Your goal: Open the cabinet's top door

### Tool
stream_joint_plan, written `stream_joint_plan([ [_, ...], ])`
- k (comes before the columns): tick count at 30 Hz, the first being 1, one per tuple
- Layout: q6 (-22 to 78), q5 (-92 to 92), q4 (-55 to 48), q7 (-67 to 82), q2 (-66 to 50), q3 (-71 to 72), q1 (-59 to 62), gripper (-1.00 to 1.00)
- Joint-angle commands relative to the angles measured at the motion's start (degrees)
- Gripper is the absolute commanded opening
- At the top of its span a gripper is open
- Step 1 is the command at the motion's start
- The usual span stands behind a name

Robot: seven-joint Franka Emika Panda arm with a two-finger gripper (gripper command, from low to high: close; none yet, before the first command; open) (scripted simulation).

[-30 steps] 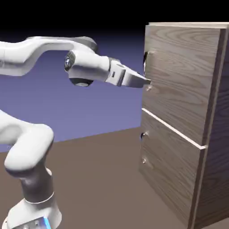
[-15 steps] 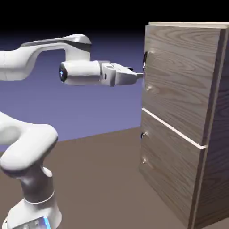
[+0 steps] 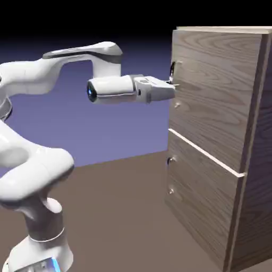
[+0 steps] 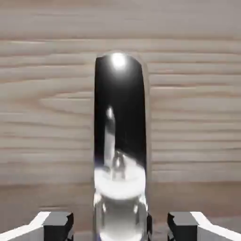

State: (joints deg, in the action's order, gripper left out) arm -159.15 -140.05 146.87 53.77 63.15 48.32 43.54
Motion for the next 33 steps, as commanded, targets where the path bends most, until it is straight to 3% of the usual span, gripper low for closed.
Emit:
stream_joint_plan([
  [1, 1.2, 1.5, 1.7, -0.1, 0.5, -1.9, -2.1, -1.0],
  [14, 16.5, 29.1, 19.2, -6.2, 12.1, -28.8, -21.3, -1.0],
  [24, 30.8, 52.6, 24.2, -10.9, 19.5, -49.6, -22.4, -1.0],
  [33, 45.3, 70.7, 21.8, -11.1, 18.4, -68.3, -20.7, -1.0],
])
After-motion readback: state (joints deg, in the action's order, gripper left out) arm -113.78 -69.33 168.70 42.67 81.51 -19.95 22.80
